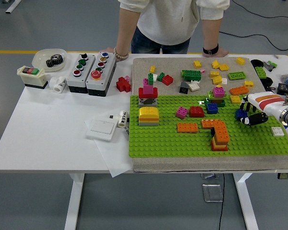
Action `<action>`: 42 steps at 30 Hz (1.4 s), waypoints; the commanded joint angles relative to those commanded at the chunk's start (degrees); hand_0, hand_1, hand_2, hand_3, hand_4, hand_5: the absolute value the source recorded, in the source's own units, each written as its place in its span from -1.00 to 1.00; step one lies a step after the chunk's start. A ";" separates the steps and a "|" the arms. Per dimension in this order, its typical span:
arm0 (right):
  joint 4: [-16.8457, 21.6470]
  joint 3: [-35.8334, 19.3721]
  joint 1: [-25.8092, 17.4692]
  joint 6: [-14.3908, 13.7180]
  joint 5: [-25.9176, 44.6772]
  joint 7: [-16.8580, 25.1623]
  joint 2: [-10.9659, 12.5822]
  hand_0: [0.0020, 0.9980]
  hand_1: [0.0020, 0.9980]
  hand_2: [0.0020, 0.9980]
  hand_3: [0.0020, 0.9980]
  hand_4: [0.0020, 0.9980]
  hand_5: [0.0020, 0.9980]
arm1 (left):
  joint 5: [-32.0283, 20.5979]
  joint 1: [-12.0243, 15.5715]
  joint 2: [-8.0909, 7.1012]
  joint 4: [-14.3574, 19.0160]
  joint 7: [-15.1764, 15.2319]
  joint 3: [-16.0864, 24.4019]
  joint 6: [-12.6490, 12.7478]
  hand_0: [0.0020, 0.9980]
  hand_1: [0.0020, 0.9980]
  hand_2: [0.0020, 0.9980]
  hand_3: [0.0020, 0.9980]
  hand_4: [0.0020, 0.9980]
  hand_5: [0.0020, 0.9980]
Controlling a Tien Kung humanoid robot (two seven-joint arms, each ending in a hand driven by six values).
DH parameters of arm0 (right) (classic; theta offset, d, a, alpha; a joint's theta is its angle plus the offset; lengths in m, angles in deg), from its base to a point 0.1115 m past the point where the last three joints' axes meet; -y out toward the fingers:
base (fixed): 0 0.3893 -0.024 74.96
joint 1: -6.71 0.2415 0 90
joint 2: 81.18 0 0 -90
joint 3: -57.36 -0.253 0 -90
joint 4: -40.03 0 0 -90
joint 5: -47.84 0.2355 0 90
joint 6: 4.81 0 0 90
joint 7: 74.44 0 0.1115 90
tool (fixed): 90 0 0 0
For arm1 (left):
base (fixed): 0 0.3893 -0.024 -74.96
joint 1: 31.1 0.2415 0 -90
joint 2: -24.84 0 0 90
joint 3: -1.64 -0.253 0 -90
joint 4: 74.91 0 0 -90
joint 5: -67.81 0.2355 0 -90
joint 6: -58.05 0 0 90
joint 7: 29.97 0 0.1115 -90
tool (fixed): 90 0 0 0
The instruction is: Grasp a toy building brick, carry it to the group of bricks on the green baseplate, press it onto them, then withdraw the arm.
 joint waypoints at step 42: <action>37.08 -7.79 -8.77 2.91 -11.35 -1.41 12.60 -0.35 -0.12 0.02 0.04 0.30 -0.19 | -0.92 0.02 -0.25 -0.27 -0.20 -0.85 0.77 -0.15 -0.03 0.06 0.19 0.24 0.51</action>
